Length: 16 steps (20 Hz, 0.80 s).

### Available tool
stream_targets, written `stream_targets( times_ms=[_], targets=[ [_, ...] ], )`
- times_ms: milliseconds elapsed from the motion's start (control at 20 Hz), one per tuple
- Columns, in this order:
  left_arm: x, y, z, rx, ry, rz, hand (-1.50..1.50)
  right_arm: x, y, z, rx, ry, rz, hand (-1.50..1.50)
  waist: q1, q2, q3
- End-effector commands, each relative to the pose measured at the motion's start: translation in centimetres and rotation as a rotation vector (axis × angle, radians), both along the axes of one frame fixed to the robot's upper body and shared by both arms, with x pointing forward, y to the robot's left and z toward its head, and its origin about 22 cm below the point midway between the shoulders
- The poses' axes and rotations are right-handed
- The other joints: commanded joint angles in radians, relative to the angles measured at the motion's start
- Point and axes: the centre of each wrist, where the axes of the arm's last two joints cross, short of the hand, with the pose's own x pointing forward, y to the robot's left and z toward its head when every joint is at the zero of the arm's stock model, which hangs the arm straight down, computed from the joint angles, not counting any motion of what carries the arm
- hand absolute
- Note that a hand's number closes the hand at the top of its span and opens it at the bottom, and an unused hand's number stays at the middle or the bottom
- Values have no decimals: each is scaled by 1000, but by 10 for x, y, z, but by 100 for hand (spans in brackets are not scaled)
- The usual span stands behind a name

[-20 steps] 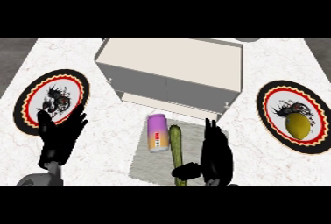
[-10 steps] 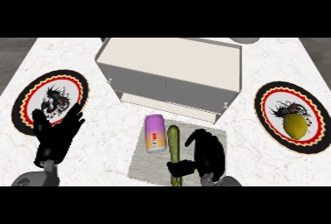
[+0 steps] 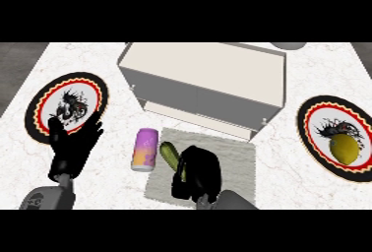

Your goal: Pick the squash from the placemat and place it in the tiered shelf

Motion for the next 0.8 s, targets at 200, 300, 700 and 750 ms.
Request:
stream_targets(
  times_ms=[200,300,700,750],
  targets=[
    [-2,-1,-8,3,24,-24,0,-6,46,55,138,-178,-5,150,32,-2,0],
    [1,-6,-6,12,29,-22,0,-4,54,72,100,-283,2,150,21,-9,0],
    [2,11,-5,13,52,21,0,6,68,164,133,-554,-83,150,-31,-33,-3],
    [-2,0,-12,11,53,23,0,11,69,166,100,-552,-91,150,-28,-30,-3]
  ],
)
